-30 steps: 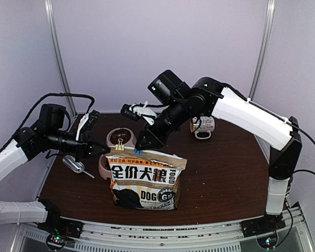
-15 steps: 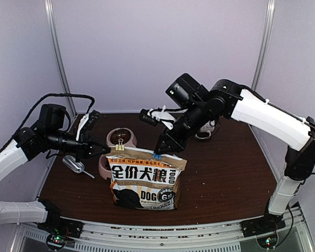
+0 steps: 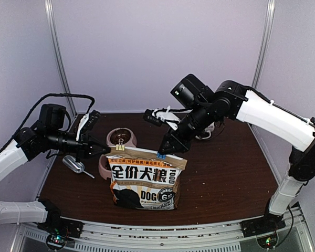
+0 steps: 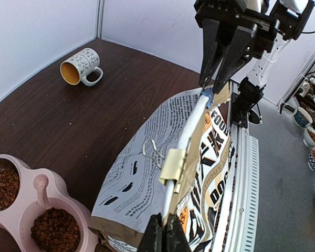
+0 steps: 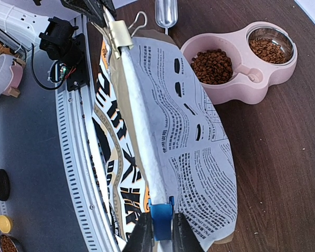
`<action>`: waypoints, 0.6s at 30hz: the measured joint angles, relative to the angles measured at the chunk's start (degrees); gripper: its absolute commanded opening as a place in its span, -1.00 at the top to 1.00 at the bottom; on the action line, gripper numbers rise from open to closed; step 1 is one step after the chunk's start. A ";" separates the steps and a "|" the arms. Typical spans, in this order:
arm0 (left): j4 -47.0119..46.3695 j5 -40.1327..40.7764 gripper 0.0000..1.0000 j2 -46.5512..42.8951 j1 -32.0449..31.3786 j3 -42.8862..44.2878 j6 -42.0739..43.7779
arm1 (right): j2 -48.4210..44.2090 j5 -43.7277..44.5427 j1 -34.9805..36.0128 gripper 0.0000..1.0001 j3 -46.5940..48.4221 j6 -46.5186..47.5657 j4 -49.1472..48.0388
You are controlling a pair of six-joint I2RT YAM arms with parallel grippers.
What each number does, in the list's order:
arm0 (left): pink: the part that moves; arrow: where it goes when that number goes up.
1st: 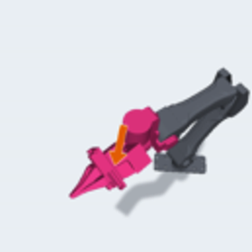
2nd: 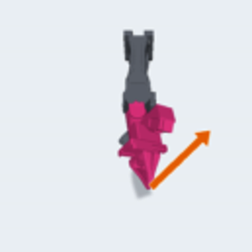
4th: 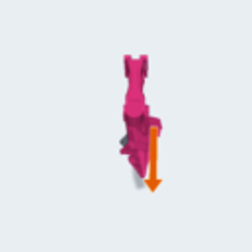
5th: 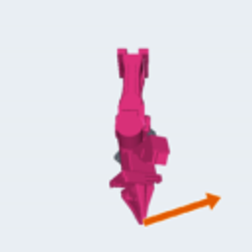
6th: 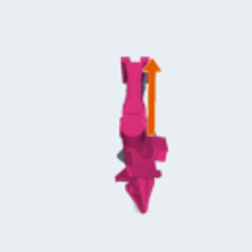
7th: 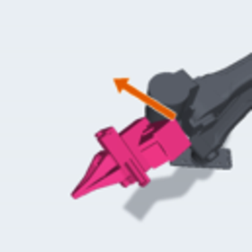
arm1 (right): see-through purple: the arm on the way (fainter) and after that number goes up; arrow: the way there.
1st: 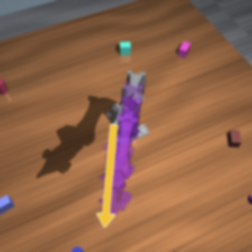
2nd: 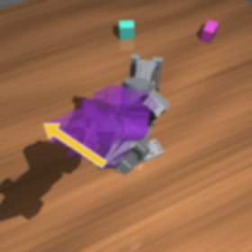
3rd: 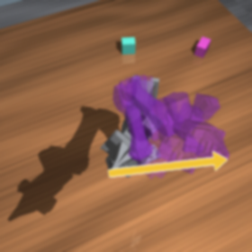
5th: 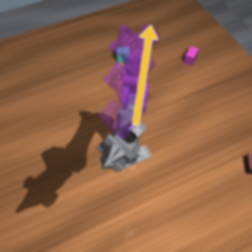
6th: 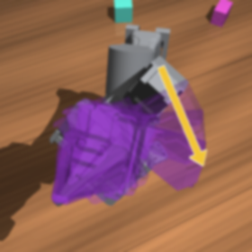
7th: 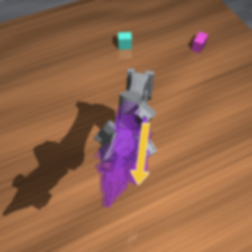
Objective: Serve the pet food
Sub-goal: Install the clamp onto the pet food bag.
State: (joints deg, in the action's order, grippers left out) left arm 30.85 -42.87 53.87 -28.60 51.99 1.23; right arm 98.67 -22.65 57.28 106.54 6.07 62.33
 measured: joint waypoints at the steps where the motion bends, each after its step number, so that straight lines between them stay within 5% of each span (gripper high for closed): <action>1: -0.09 0.00 1.00 0.00 -0.02 -0.02 0.00 | -0.04 -0.02 -0.07 1.00 -0.02 0.07 0.00; 18: -0.33 0.07 1.00 0.00 -0.13 -0.13 0.02 | -2.21 -0.24 -1.33 1.00 -0.98 2.56 5.35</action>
State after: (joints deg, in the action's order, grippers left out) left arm 30.52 -42.81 53.87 -28.73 51.86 1.26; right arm 96.47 -22.90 55.94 105.56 8.62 67.68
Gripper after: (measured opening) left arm 0.028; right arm 0.120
